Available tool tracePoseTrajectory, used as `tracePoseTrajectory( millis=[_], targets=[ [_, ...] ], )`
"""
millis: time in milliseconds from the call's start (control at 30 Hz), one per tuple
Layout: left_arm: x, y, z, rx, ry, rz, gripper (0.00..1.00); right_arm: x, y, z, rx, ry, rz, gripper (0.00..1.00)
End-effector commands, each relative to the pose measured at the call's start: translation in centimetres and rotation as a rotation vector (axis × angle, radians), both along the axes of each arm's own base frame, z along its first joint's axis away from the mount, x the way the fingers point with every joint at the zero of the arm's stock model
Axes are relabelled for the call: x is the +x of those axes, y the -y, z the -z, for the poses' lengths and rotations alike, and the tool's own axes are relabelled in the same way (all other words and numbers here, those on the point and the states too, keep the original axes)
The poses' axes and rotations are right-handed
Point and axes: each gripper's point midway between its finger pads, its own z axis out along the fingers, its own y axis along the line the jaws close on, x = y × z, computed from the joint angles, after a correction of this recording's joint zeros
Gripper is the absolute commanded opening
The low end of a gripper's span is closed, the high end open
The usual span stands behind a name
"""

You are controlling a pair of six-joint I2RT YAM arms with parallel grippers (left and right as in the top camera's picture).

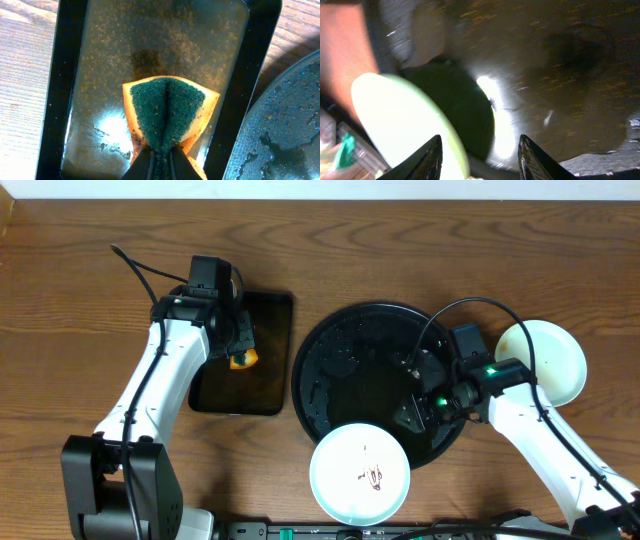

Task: Clean dirty plates on tray and stack at the side
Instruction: 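Grasp the lower pale blue plate and drag it onto the tray center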

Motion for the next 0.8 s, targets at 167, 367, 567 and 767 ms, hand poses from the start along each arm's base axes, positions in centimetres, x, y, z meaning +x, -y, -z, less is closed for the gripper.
tracePoseTrajectory(
  millis=[167,367,567,767],
  targets=[
    [-0.2,0.0,0.5,-0.002,-0.019,0.008,0.08,-3.3,-1.2,-0.1,0.050,-0.061,-0.143,0.46],
    [-0.2,0.0,0.5,-0.002,-0.019,0.008,0.08,-4.6,-0.9,2.4,0.035,-0.081,-0.138,0.44],
    [-0.2,0.0,0.5,-0.002,-0.019,0.008,0.08,-3.9,-0.8,4.1,0.031,-0.054,-0.062,0.29],
    [-0.2,0.0,0.5,-0.002,-0.019,0.007,0.08,-2.2,-0.8,4.3,0.021,0.011,-0.020,0.07]
  ],
)
